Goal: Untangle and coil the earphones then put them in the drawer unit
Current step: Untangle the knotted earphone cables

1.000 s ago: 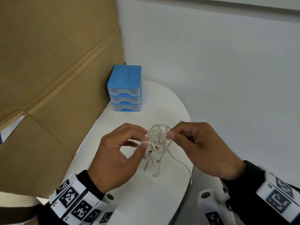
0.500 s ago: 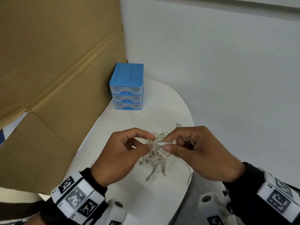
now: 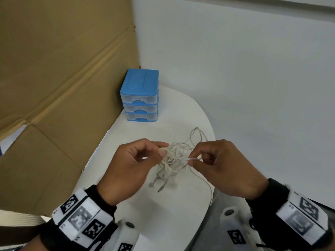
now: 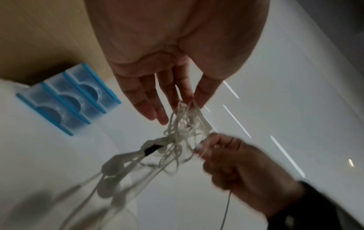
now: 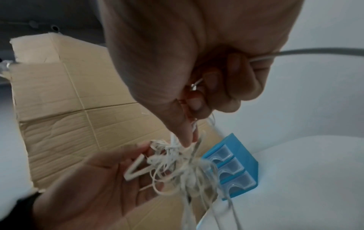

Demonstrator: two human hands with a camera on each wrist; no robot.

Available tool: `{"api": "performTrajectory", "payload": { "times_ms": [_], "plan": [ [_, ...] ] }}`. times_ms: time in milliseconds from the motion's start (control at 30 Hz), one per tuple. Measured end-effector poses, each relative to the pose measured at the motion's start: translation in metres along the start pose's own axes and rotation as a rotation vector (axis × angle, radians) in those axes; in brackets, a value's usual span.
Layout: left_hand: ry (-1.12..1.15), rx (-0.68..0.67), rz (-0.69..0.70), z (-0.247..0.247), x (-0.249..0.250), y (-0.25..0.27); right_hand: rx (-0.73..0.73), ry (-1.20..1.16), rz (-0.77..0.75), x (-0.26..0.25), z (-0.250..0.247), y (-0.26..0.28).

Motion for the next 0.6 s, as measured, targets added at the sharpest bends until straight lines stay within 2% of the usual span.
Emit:
{"api": "performTrajectory", "payload": {
  "times_ms": [133, 267, 333, 467, 600],
  "plan": [
    [0.273, 0.175, -0.217, -0.008, -0.004, -0.005, 0.031, 0.002, 0.016, 0.005, -0.006, -0.005],
    [0.463, 0.214, -0.313, -0.003, -0.008, -0.002, 0.014, -0.101, 0.008, 0.005, -0.011, -0.008],
    [0.444, 0.181, -0.302, 0.001, -0.008, 0.000, -0.028, -0.193, -0.010, 0.003, -0.009, -0.006],
    [0.259, 0.060, -0.308, 0.013, -0.011, 0.010, -0.103, -0.310, -0.074, -0.006, 0.000, -0.001],
    [0.170, -0.146, -0.326, 0.028, -0.015, 0.018, -0.147, -0.297, -0.102, -0.011, 0.009, 0.004]
  ]
}}
Point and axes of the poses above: each hand's wrist, its own y-axis away from the middle knuckle, its own z-axis out of the palm, x = y × z, the point moved 5 cm from there along -y, towards the middle knuckle, and after that the axes turned 12 degrees about z, right-handed, at the moved point
